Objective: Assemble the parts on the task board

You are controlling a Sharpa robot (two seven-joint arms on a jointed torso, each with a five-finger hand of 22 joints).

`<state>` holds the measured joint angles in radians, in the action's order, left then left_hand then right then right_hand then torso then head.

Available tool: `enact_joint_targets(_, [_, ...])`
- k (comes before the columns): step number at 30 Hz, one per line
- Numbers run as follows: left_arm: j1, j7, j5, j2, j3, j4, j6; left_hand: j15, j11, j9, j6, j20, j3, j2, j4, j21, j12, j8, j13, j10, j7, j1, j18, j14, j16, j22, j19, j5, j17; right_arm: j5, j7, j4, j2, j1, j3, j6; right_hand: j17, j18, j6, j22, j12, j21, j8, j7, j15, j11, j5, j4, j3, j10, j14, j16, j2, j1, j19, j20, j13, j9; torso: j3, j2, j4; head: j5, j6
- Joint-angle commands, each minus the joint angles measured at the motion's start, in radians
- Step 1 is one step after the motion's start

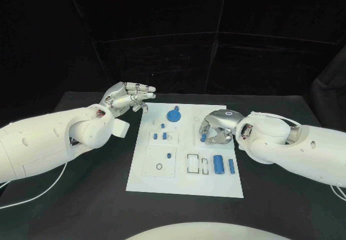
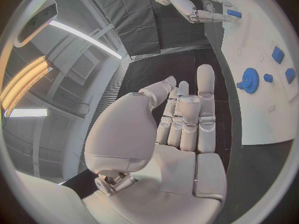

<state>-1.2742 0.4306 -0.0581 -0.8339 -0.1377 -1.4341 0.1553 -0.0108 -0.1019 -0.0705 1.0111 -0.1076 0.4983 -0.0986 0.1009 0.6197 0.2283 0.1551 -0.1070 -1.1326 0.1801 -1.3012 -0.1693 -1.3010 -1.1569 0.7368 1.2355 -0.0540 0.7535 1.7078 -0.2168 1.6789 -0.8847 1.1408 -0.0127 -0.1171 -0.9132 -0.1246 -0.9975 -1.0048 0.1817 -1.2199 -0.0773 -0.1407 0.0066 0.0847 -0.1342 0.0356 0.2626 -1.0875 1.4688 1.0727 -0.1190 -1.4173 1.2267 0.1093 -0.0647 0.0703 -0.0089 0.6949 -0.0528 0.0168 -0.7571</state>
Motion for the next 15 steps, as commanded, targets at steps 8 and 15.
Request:
enact_joint_targets(8, [-0.001,0.003,0.004,0.002,0.001,0.002,-0.013,-0.001,0.002,0.001,-0.007,-0.001,-0.008,0.004,0.001,-0.004,0.008,-0.007,-0.001,0.009,-0.001,0.000,-0.012,0.009,0.006,-0.002,-0.006,0.001,-0.002,0.003,0.006,-0.007,0.017,0.002,0.000,0.046,-0.063,0.021,-0.069,-0.079,-0.012,-0.055,-0.017,0.006,-0.018,-0.014,0.012,0.010,0.058,-0.086,0.014,0.059,0.026,-0.005,0.053,-0.010,0.001,0.005,0.0010,0.000,0.0000,0.002,-0.003])
enact_joint_targets(15, [-0.001,0.002,0.004,0.002,0.001,0.004,-0.012,-0.001,0.002,0.001,-0.007,-0.001,-0.008,0.004,0.001,-0.004,0.008,-0.007,-0.001,0.009,-0.001,0.000,-0.012,0.009,0.006,-0.002,-0.006,0.001,-0.002,0.005,0.001,-0.022,0.026,0.002,0.000,0.032,-0.097,0.029,-0.100,-0.122,-0.036,-0.085,-0.017,0.010,-0.023,-0.020,0.027,0.014,0.094,-0.123,0.021,0.093,0.031,-0.007,0.076,-0.015,0.000,0.003,0.0005,0.000,0.0014,0.002,-0.006])
